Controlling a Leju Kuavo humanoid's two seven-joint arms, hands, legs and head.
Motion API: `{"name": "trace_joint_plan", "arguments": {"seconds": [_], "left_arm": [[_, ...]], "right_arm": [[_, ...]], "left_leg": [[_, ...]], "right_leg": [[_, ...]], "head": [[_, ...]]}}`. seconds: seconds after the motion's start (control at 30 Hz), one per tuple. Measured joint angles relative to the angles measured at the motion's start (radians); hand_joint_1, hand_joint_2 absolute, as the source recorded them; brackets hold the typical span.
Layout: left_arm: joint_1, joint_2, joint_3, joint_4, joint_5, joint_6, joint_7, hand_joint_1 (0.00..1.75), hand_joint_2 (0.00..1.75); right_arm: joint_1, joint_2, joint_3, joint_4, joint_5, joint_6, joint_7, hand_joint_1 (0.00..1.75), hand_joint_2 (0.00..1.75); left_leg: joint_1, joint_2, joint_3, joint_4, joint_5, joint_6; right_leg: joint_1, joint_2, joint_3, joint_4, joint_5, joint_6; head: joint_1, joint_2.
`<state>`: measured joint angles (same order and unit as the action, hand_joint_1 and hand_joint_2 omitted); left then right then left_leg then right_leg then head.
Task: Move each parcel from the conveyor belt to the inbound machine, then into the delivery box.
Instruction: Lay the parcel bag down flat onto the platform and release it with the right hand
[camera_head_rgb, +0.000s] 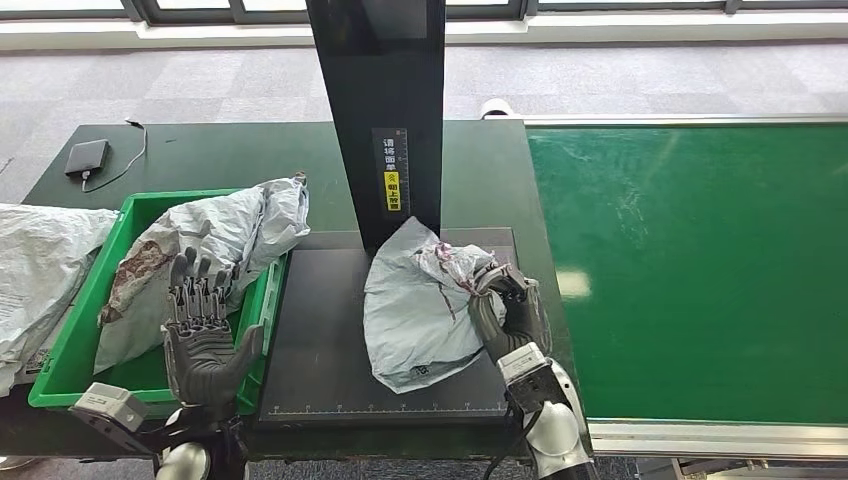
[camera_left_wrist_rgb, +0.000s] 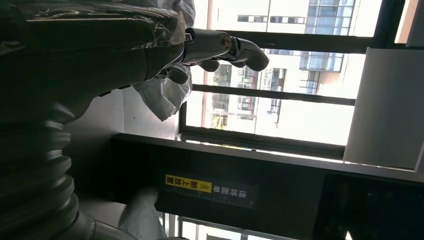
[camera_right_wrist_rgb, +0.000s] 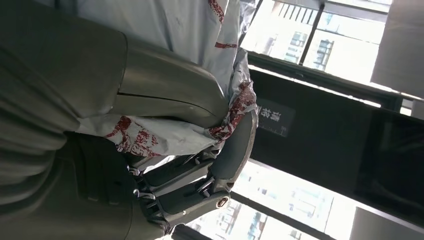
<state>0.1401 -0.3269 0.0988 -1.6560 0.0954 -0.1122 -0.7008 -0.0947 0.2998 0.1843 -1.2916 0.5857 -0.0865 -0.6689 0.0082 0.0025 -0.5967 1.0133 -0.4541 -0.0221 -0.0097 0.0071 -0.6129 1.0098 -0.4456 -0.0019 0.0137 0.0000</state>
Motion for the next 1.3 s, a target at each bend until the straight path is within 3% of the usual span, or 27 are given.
{"name": "trace_joint_plan", "arguments": {"seconds": [0.3, 0.5, 0.57, 0.7, 0.77, 1.2, 1.23, 1.3], "left_arm": [[-0.018, 0.001, 0.000, 0.026, -0.013, 0.001, 0.000, 0.00, 1.75], [-0.022, 0.001, 0.000, 0.029, -0.015, 0.007, 0.000, 0.00, 1.75], [-0.022, 0.001, 0.000, 0.029, -0.017, 0.010, 0.000, 0.00, 1.75], [-0.022, 0.001, 0.000, 0.029, -0.018, 0.018, 0.000, 0.00, 1.75], [-0.022, 0.001, 0.000, 0.028, -0.018, 0.020, 0.000, 0.00, 1.75], [-0.022, 0.001, 0.000, 0.026, -0.018, 0.021, 0.000, 0.00, 1.75], [-0.022, 0.001, 0.000, 0.026, -0.018, 0.021, 0.000, 0.00, 1.75], [-0.022, 0.001, 0.000, 0.026, -0.018, 0.021, 0.000, 0.00, 1.75]], "right_arm": [[-0.030, 0.001, 0.001, 0.127, -0.060, 0.108, -0.002, 1.75, 1.75], [-0.074, 0.004, 0.001, 0.251, -0.067, 0.129, -0.009, 1.75, 1.75], [-0.085, 0.007, 0.001, 0.284, -0.066, 0.129, -0.009, 1.64, 1.75], [-0.099, 0.010, 0.001, 0.327, -0.056, 0.109, -0.005, 1.21, 1.75], [-0.102, 0.011, 0.001, 0.341, -0.041, 0.084, 0.005, 1.10, 1.75], [-0.112, 0.011, 0.001, 0.383, -0.011, 0.034, 0.025, 1.10, 1.75], [-0.112, 0.011, 0.001, 0.384, -0.011, 0.034, 0.025, 0.93, 1.75], [-0.113, 0.011, 0.001, 0.388, -0.011, 0.034, 0.025, 0.38, 1.75]], "left_leg": [[0.000, 0.000, 0.000, 0.000, 0.000, 0.000], [0.000, 0.000, 0.000, 0.000, 0.000, 0.000], [0.000, 0.000, 0.000, 0.000, 0.000, 0.000], [0.000, 0.000, 0.000, 0.000, 0.000, 0.000], [0.000, 0.000, 0.000, 0.000, 0.000, 0.000], [0.000, 0.000, 0.000, 0.000, 0.000, 0.000], [0.000, 0.000, 0.000, 0.000, 0.000, 0.000], [0.000, 0.000, 0.000, 0.000, 0.000, 0.000]], "right_leg": [[0.000, 0.000, 0.000, 0.000, 0.000, 0.000], [0.000, 0.000, 0.000, 0.000, 0.000, 0.000], [0.000, 0.000, 0.000, 0.000, 0.000, 0.000], [0.000, 0.000, 0.000, 0.000, 0.000, 0.000], [0.000, 0.000, 0.000, 0.000, 0.000, 0.000], [0.000, 0.000, 0.000, 0.000, 0.000, 0.000], [0.000, 0.000, 0.000, 0.000, 0.000, 0.000], [0.000, 0.000, 0.000, 0.000, 0.000, 0.000]], "head": [[0.000, 0.000], [0.000, 0.000], [0.000, 0.000], [0.000, 0.000], [0.000, 0.000], [0.000, 0.000], [0.000, 0.000], [0.000, 0.000]]}}
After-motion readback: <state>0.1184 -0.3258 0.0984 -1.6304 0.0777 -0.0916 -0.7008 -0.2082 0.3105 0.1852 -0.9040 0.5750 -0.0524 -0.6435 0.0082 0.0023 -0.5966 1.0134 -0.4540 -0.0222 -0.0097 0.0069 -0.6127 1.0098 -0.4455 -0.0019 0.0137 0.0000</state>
